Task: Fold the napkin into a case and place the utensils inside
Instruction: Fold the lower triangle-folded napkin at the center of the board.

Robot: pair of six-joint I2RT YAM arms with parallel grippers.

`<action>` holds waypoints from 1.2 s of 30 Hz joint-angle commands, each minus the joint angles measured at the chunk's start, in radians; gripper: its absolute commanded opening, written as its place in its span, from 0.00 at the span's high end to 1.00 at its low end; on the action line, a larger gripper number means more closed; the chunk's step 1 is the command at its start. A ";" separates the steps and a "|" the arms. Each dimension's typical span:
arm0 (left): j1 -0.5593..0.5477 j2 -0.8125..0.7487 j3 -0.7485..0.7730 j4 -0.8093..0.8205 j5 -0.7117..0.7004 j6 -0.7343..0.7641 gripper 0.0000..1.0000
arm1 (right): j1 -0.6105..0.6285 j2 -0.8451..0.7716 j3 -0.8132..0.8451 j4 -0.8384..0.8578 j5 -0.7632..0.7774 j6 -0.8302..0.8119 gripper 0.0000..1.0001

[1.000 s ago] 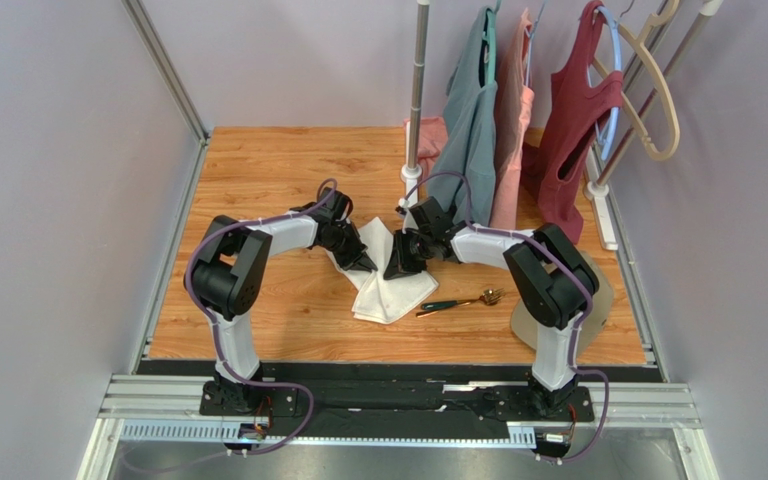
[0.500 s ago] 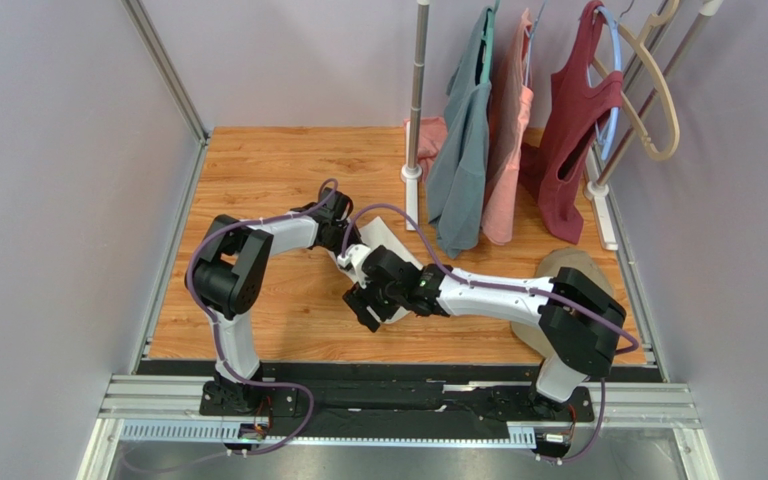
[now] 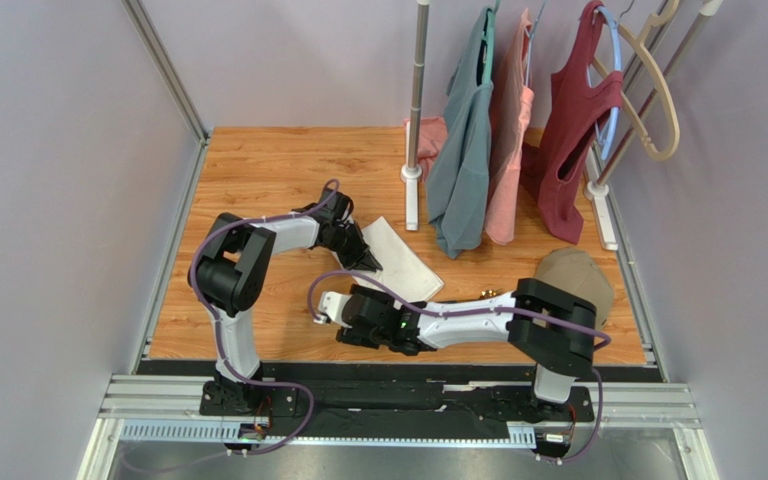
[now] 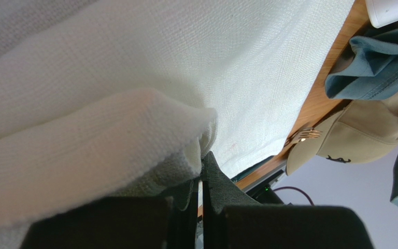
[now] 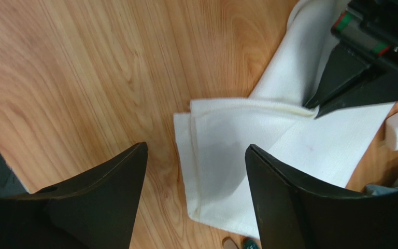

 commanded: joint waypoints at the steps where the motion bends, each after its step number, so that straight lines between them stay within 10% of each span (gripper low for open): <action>1: 0.005 0.044 -0.025 -0.017 -0.046 0.034 1.00 | 0.037 0.102 0.045 0.088 0.175 -0.087 0.28; 11: 0.023 0.030 -0.034 -0.017 -0.040 0.038 1.00 | 0.040 0.111 0.018 0.114 0.292 -0.029 0.42; 21: 0.023 0.041 0.004 -0.039 -0.048 0.041 1.00 | 0.013 -0.052 -0.005 0.094 0.329 0.145 0.83; 36: 0.005 0.047 0.064 -0.078 -0.063 0.054 1.00 | -0.164 -0.232 -0.183 0.037 0.033 0.475 0.88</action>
